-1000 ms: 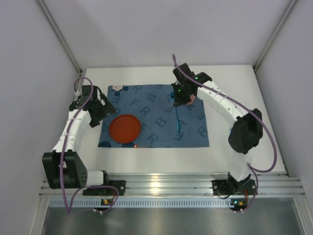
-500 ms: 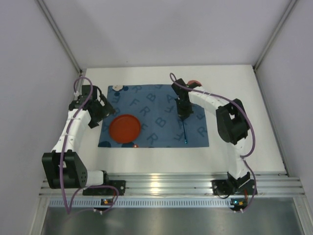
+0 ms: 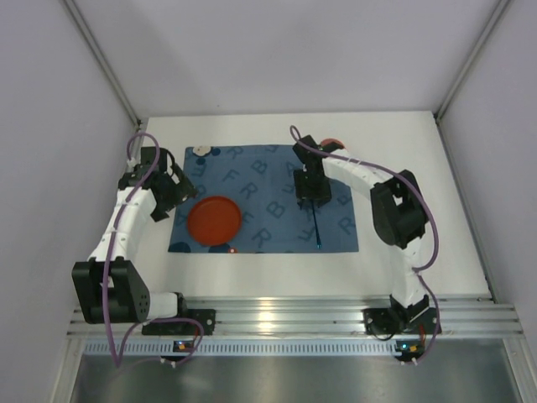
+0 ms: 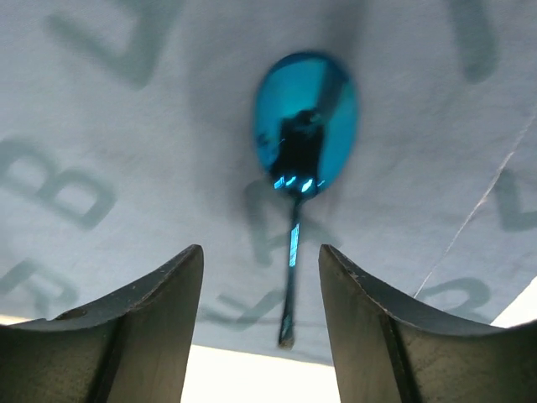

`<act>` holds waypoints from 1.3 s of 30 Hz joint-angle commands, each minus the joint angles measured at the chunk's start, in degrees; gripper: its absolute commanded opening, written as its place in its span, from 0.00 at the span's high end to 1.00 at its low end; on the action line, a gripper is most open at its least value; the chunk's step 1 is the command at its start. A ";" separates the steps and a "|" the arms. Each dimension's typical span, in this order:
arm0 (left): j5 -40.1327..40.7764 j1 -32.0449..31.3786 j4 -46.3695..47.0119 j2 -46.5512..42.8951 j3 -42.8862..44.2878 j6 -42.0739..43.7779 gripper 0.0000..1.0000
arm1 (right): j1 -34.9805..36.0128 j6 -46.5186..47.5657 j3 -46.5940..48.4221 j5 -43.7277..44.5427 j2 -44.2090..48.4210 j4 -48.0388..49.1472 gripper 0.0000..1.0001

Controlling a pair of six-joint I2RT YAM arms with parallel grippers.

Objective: Set the dinner table for one person

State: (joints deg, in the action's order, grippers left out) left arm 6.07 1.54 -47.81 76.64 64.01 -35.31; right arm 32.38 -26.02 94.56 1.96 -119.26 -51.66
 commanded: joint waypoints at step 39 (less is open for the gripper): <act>-0.79 -0.57 5.62 2.55 -5.73 0.77 0.02 | -1.27 6.16 -5.98 0.32 6.68 7.19 0.66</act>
State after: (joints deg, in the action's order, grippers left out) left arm 4.43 1.08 -43.29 81.03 59.77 -35.35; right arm 30.63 -20.93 84.62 -0.40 -111.18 -45.82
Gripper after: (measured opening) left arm 0.985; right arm 0.338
